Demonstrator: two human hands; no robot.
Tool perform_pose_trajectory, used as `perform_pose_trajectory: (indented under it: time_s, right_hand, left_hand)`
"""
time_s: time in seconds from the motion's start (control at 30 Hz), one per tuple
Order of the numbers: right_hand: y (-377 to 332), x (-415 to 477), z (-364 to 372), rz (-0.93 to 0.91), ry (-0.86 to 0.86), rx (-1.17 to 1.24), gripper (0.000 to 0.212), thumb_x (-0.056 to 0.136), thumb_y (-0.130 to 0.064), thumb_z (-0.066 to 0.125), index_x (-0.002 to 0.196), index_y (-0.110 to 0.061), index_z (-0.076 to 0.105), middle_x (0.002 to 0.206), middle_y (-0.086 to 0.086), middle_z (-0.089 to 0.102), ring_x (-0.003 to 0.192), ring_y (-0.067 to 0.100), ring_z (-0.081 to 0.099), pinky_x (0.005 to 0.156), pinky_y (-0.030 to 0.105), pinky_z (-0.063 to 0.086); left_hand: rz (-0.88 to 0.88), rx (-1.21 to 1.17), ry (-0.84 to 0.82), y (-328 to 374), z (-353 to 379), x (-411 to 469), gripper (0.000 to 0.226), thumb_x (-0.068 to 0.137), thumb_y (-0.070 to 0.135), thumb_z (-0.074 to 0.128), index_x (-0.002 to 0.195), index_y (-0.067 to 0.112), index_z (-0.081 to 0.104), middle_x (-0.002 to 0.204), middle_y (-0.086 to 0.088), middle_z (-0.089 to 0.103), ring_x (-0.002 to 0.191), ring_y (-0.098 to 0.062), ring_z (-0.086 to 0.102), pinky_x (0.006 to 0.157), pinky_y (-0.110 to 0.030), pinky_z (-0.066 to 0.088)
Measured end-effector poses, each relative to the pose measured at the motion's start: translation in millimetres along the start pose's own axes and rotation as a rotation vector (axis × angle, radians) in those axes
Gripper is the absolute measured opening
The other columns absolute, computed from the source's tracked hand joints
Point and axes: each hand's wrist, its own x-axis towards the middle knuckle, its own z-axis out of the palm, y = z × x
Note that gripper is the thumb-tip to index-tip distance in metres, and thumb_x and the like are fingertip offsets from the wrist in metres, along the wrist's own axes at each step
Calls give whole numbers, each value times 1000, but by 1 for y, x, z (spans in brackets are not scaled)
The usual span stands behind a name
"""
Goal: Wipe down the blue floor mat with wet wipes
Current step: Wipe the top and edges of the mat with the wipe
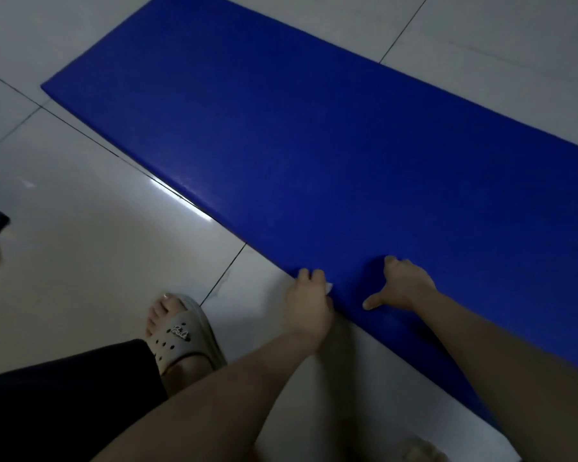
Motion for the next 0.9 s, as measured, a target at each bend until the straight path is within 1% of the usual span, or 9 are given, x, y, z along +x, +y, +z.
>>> perform_pose_trajectory:
  time_s: [0.07,0.13,0.23,0.33,0.43,0.53,0.67,0.83,0.9]
  right_hand:
    - [0,-8,7,13,29,37,107,68,-62,84,144,-12,28,137,14,42,114,30,56,86,42,56]
    - [-1,-19,16,-12,111,5,93,75,-64,77,136,-12,32,134,13,41,107,27,56,80,41,57]
    - [-1,-42,30,-5,151,-76,91,75,-72,71,132,-14,30,126,9,42,103,23,51,73,35,53]
    - [0,-64,46,78,166,-284,104,69,-75,72,138,-13,25,130,10,37,115,26,46,88,39,48]
    - [9,-80,68,179,145,-393,104,82,-54,68,153,-2,13,151,24,25,136,39,34,106,53,39]
    - [21,-92,80,255,147,-370,96,94,-45,57,157,1,0,159,33,12,147,45,21,112,56,34]
    - [27,-94,74,194,262,-353,107,90,-65,57,155,3,7,155,33,23,142,44,32,111,47,41]
    - [8,-87,58,48,321,-208,101,93,-71,44,158,-5,3,157,27,22,141,39,32,111,44,40]
    - [-9,-80,50,-35,352,-150,97,95,-71,40,159,-9,4,158,25,22,141,38,31,113,45,39]
  left_hand:
    - [-178,-169,58,-11,-5,4,8,97,24,58,98,18,51,105,-3,56,88,-22,59,71,-32,45]
    - [-375,-460,107,-17,-12,8,14,97,22,60,88,18,50,92,-4,63,81,-22,62,66,-29,44]
    - [-674,-841,111,-22,-19,21,19,98,28,58,98,9,63,86,-8,71,73,-19,69,56,-26,47]
    - [-845,-1135,-27,-22,-18,32,22,87,22,62,93,1,67,82,-18,74,64,-25,71,68,-38,63]
    - [-818,-1303,-186,-8,-30,30,9,89,9,70,93,2,66,62,-8,66,46,-13,60,57,-27,57]
    - [-776,-1298,-292,-3,-38,35,11,87,16,76,91,10,69,74,-2,67,57,-7,60,55,-21,51]
    - [-684,-1227,-183,2,-51,45,36,78,27,82,106,9,68,76,-2,56,57,-11,49,46,-21,44]
    - [-623,-1200,5,-10,-83,67,32,82,28,75,105,9,66,79,-6,59,52,-14,47,51,-25,41]
    - [-631,-1185,64,-29,-101,82,41,81,32,75,113,8,63,77,-6,60,53,-15,50,52,-27,43]
